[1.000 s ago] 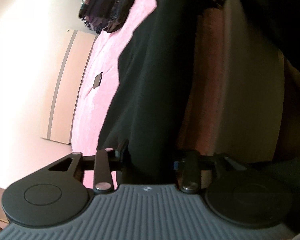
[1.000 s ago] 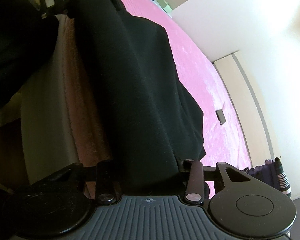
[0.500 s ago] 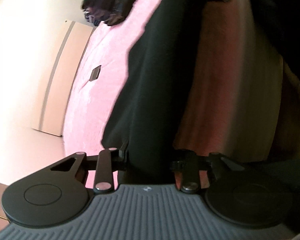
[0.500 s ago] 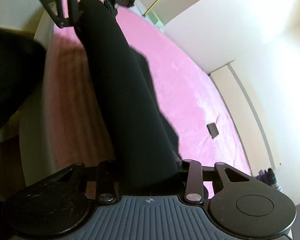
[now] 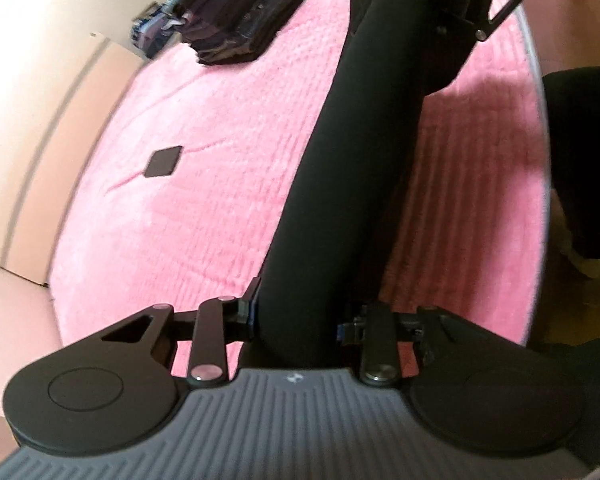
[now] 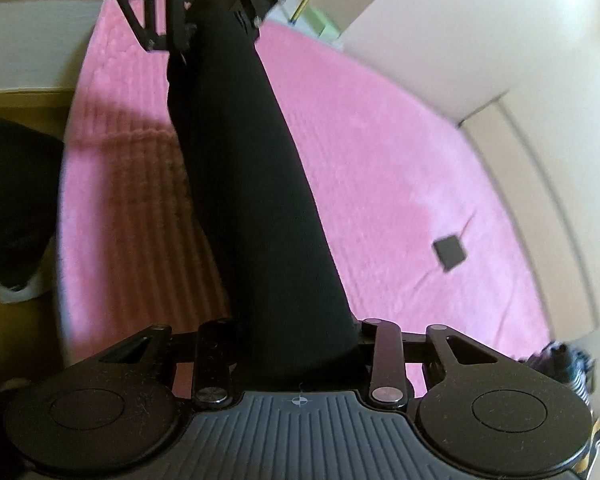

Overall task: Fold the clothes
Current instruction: 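Lift the folded jacket with both grippers and carry it toward the clothes stack, then carry the hanging jacket over the striped clothes stack with both grippers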

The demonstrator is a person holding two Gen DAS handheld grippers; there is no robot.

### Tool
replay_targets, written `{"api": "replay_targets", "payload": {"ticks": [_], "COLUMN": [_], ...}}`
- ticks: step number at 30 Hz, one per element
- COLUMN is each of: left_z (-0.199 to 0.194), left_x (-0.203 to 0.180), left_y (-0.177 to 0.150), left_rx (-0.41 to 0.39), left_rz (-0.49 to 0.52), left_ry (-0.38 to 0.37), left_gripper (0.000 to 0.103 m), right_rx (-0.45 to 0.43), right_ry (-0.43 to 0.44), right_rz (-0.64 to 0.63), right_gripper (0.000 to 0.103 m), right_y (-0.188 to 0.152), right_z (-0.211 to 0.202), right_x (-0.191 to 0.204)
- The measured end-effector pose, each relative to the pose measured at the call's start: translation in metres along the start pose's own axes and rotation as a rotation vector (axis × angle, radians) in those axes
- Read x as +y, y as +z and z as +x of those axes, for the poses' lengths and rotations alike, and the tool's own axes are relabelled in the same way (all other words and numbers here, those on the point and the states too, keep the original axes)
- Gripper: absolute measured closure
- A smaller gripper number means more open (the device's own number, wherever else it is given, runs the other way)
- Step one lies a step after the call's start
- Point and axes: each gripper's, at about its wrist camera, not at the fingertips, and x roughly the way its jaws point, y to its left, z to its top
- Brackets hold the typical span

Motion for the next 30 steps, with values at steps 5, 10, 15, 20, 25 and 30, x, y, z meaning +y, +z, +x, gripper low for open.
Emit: {"api": "replay_targets", "payload": {"ticks": [5, 10, 15, 20, 25, 30], "left_z": [-0.025, -0.066, -0.091, -0.091, -0.081, -0.069], "left_x": [0.032, 0.06, 0.083, 0.104, 0.123, 0.127], "left_y": [0.048, 0.107, 0.166, 0.221, 0.26, 0.281], "left_rx": [0.044, 0.051, 0.027, -0.004, -0.012, -0.01], "left_rz": [0.013, 0.006, 0.018, 0.048, 0.064, 0.077], "left_ry": [-0.112, -0.206, -0.245, -0.224, -0.191, -0.19], "left_gripper": [0.075, 0.075, 0.075, 0.075, 0.075, 0.075], "right_rx": [0.084, 0.147, 0.175, 0.185, 0.178, 0.196], "right_ry": [0.106, 0.138, 0.086, 0.023, 0.003, 0.017], "right_rz": [0.053, 0.089, 0.128, 0.144, 0.134, 0.151], "right_gripper": [0.068, 0.068, 0.068, 0.068, 0.068, 0.068], "right_y": [0.002, -0.005, -0.025, -0.045, -0.058, -0.063], "right_z": [-0.064, -0.114, -0.163, -0.188, -0.183, -0.182], "right_x": [-0.048, -0.087, -0.135, -0.175, -0.189, -0.196]}}
